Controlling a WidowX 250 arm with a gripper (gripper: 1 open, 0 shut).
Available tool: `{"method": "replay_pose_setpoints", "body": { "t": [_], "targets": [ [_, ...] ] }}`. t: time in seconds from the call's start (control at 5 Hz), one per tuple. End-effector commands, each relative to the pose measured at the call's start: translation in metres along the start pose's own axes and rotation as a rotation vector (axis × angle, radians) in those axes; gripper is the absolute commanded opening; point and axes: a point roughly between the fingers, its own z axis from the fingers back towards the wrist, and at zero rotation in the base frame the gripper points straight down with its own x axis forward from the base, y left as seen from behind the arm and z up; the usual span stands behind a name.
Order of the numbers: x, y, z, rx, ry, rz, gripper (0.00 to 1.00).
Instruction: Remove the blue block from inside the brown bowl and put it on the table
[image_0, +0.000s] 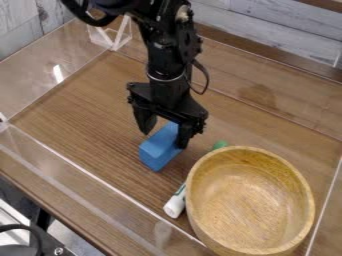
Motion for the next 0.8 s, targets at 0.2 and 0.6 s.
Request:
{"method": "replay_pose_setpoints", "body": {
  "t": [0.2,0.6],
  "targets": [
    [0.0091,0.0058,0.0045,0.010,-0.038,0.009,1.00],
    [0.0094,0.0075,0.0025,0.016,-0.040,0.009,1.00]
  ]
}}
